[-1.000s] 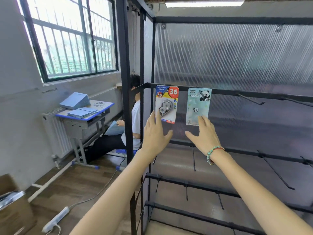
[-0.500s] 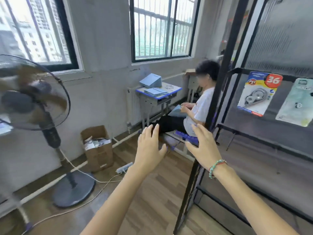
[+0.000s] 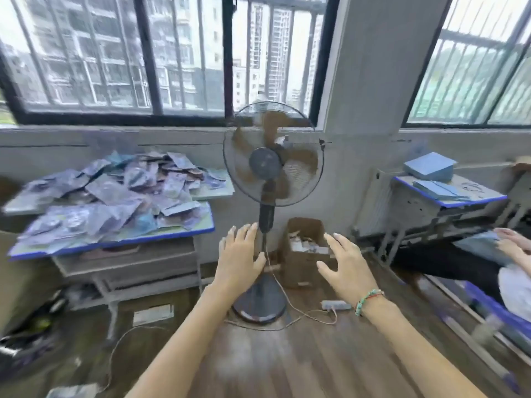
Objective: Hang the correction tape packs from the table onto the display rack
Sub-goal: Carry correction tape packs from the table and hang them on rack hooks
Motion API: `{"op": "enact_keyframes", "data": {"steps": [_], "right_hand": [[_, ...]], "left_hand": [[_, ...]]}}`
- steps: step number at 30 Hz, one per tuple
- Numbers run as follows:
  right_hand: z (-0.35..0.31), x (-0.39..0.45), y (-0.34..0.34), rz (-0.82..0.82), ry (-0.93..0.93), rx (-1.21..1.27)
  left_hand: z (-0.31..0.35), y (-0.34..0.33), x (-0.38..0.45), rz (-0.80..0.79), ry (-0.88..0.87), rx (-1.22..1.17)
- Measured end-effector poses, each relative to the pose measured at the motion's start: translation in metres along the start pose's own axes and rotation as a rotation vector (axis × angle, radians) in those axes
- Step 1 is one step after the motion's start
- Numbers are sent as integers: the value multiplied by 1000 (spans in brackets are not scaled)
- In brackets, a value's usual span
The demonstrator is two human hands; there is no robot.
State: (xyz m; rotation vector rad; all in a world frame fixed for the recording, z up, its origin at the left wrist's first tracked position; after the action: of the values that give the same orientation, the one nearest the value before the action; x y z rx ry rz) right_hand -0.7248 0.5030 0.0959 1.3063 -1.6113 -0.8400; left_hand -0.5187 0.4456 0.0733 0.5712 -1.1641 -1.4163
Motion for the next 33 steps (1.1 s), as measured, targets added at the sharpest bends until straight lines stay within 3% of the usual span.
{"op": "enact_keyframes", "data": {"steps": [9,16,27,33], "right_hand": [[-134,86,-106,-183,228,61],[-199,166,-172,-284,321,88],[-276,330,-233,-339,405,134],[-318,381,-290,-440,397,77]], "left_hand": [[-174,61,-11,110,315,72],[-269,79,4,99,512,125],[-395,137,96,223,698,129],[-471,131,113,151,838,79]]}}
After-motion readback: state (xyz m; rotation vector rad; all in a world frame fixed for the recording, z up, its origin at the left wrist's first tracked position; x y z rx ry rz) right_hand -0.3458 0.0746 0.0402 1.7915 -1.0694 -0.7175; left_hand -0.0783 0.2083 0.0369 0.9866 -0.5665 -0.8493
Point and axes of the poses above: each hand's wrist, its own x-axis towards the middle knuckle, its own y-axis out of the back of the hand, z = x × y, the point moved 5 cm from there along x, towards the middle knuckle, and after that the axes turned 2 degrees about -z, right-handed, at the moved point
